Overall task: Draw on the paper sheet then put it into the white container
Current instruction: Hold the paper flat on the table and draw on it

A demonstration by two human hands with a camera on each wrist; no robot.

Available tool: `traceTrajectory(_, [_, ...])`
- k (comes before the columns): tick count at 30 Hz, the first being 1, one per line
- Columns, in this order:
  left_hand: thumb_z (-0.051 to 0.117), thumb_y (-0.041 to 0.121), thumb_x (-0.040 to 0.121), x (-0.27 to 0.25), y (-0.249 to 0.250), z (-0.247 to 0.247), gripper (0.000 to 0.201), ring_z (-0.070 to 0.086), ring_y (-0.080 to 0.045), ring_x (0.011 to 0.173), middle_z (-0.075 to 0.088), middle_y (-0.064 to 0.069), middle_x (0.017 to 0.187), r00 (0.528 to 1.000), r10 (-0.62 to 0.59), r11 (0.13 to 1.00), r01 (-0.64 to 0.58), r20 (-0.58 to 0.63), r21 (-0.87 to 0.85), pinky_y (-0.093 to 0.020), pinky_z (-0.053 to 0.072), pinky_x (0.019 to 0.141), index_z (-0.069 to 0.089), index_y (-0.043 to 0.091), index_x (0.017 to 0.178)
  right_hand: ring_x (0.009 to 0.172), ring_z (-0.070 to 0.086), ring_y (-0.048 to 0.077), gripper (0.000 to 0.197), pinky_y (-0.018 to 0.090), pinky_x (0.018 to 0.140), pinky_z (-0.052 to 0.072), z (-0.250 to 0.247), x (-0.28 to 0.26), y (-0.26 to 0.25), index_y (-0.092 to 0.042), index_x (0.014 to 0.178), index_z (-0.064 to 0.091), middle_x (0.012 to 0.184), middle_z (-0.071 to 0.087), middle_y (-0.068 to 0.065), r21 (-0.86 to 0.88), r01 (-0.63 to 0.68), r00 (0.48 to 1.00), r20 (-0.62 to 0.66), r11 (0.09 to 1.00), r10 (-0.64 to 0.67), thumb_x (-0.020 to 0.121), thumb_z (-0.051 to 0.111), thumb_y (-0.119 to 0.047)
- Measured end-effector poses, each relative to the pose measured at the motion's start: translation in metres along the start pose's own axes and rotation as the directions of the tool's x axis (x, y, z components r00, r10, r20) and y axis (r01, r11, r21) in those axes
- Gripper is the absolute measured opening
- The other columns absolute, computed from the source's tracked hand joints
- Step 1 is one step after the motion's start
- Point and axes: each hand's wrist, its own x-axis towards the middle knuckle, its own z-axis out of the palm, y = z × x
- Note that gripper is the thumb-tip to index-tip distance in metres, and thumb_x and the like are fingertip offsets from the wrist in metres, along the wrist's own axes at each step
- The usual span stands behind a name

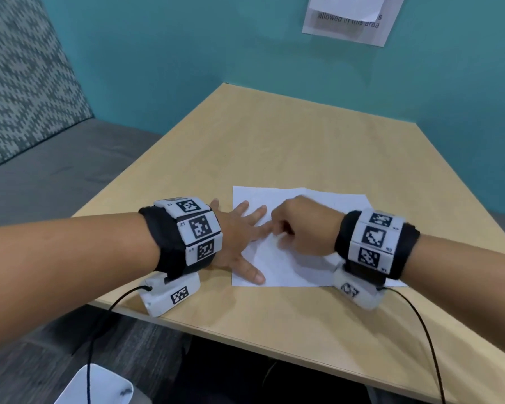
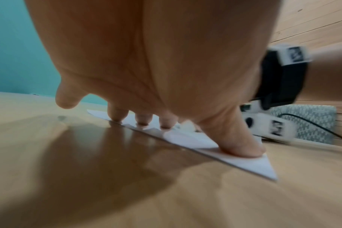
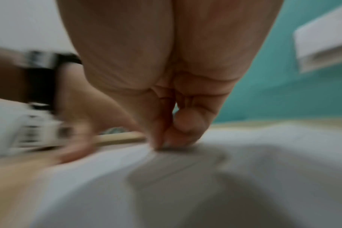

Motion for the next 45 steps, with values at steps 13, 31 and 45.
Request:
traceTrajectory(13, [0.053,0.077,0.081,-0.005,0.001,-0.002,0.095,-0.022,-0.025,0.150,-0.027,0.006,0.163,1.000,-0.008,0.999,0.008,-0.008,-0.047,-0.069,-0.004,0.114,0.010,0.040,0.157,0.076,0.050,0.017,0.007,0.028,0.073,0.044,0.010,-0.006,-0.020,-0.019,0.089,0.063,0.076,0.046,-0.008,0.021,0.118,0.988,0.099,0.993,-0.119,0.084,0.061,-0.015])
traceTrajectory(31, [0.048,0.084,0.076,0.004,-0.004,0.000,0.112,-0.021,-0.027,0.150,-0.029,0.005,0.162,1.000,-0.007,1.000,0.007,0.009,0.002,-0.072,0.000,0.112,-0.020,0.039,0.154,0.067,0.057,0.017,0.022,0.034,0.065,0.052,0.016,-0.027,-0.010,-0.029,0.066,0.049,0.070,0.056,-0.007,0.036,0.123,0.988,0.091,0.992,-0.126,0.076,0.059,-0.012])
traceTrajectory(45, [0.048,0.088,0.072,0.008,-0.008,0.001,0.118,-0.023,-0.026,0.150,-0.032,0.007,0.160,0.999,-0.015,1.000,0.015,0.030,0.017,-0.070,-0.001,0.113,-0.025,0.040,0.151,0.070,0.052,0.016,0.014,0.028,0.066,0.045,0.006,-0.012,0.010,-0.025,0.075,0.052,0.069,0.049,-0.013,0.017,0.077,0.995,0.059,0.997,-0.078,0.080,0.059,-0.014])
